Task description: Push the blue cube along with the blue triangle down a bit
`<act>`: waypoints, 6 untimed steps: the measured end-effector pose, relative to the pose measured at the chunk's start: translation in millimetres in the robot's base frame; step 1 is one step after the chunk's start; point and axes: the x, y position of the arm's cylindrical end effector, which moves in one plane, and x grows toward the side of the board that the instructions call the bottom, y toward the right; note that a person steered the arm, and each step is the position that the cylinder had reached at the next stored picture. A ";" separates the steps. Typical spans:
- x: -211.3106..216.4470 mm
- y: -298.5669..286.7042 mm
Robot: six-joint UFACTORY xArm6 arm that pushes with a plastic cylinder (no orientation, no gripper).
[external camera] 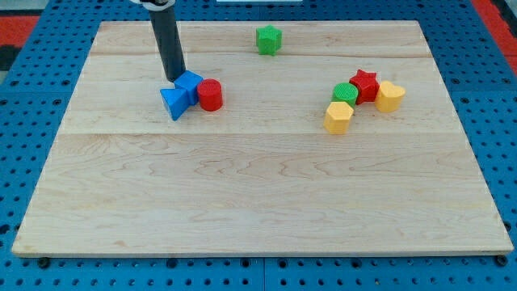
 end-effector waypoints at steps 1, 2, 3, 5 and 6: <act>-26.2 2.7; -41.4 24.5; -30.2 48.0; 7.3 33.0; 15.9 16.9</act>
